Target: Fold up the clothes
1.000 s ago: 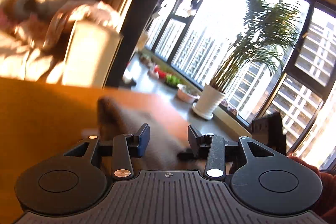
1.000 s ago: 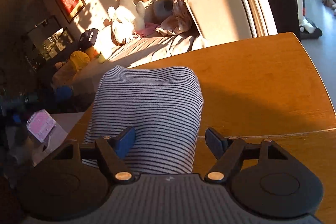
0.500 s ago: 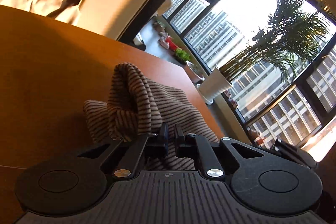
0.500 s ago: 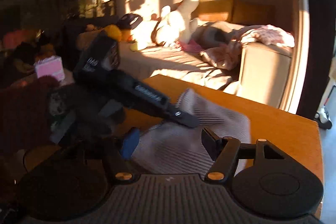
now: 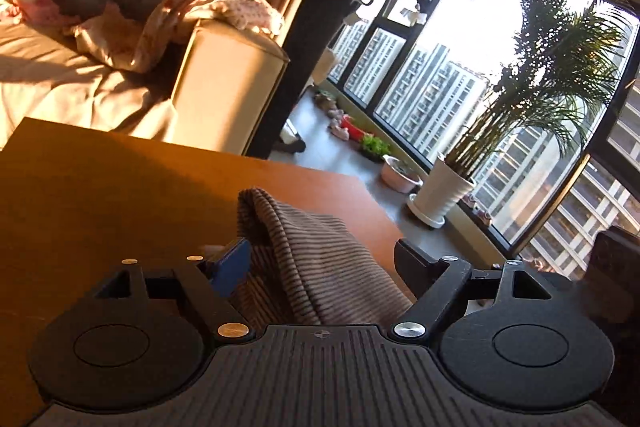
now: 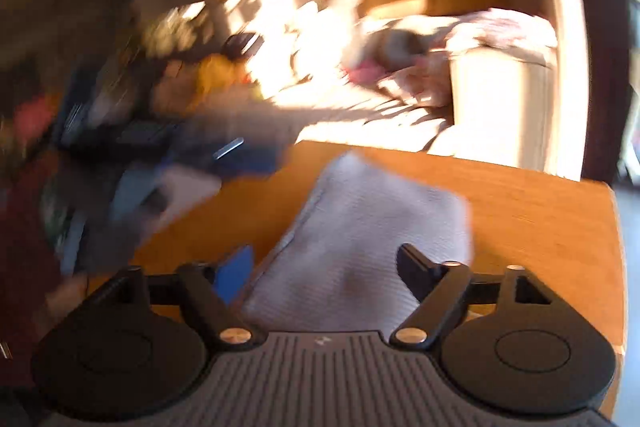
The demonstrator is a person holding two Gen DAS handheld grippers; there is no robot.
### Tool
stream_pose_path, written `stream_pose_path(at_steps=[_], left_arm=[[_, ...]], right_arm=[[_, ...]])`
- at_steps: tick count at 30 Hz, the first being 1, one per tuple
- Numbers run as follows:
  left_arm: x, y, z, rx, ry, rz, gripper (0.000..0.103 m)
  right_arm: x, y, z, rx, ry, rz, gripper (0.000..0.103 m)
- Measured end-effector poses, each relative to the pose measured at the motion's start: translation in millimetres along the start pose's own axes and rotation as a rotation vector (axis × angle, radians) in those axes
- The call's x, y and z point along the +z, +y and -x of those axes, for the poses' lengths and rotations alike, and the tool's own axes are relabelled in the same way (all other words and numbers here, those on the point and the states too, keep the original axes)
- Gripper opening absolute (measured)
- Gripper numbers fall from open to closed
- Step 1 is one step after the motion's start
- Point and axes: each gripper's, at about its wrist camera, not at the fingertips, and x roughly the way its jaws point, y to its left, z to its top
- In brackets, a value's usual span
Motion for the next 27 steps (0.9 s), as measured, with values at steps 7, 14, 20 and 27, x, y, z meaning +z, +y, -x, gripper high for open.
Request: stream_pose_path(at_steps=[7,14,20,27], left_arm=[[-30.6,-1.2,-23.9,-0.032,0.145,0.081,0.094],[-50.4,1.0,-45.0,0.038,0.177,0.03,0.095],[-64.2,21.3,-45.8,0.058,0.17,0.056,0.092],[-69.5,38.4,-26.3,0.048,0.109,0.051,0.068]], right_arm=[[-22.3,-58.6,1.1,-0.031,0.019,-0.304,0.098],[-41.7,-56.6,-41.2,-0.02,0.11,-0.311,0.102],[-35.0,-63.8,-80.1,0.023,0.122,-0.338,0.097],[-14.3,-46.2,-114.4,0.059,0.165,-0.262,0.084]])
